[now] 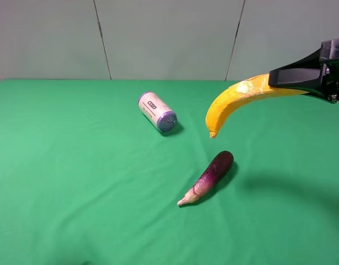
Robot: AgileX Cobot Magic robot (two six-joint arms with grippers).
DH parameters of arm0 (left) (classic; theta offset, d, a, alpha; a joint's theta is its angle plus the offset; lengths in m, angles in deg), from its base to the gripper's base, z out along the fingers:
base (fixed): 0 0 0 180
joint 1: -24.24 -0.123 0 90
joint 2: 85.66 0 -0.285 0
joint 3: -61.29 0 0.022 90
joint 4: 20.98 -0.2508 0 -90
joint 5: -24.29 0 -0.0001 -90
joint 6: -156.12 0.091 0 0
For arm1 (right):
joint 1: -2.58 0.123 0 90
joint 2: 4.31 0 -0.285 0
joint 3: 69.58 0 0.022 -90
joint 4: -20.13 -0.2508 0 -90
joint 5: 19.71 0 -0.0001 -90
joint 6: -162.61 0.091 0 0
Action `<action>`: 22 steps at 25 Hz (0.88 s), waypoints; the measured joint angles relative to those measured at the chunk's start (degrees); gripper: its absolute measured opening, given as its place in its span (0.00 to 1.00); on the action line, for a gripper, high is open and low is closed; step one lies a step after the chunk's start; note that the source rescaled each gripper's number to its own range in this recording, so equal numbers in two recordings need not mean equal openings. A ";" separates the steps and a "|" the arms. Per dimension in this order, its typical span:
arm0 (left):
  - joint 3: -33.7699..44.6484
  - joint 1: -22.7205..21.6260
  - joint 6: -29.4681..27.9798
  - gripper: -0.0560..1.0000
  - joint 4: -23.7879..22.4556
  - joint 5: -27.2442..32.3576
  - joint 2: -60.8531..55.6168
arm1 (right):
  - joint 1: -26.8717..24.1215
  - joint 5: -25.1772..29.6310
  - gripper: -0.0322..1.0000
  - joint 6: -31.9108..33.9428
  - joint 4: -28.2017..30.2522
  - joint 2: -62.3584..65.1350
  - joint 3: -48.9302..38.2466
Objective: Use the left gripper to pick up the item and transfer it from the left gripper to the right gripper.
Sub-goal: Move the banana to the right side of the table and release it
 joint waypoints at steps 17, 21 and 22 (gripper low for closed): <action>8.71 0.00 6.53 0.91 6.07 4.98 -20.72 | 0.00 0.02 0.04 0.16 0.41 0.00 0.00; 9.20 0.00 8.50 0.88 6.39 4.18 -21.11 | 0.00 0.06 0.04 0.16 0.41 0.00 0.00; 9.65 0.00 9.36 0.86 6.90 3.52 -21.11 | 0.00 0.06 0.04 0.16 0.41 0.00 0.00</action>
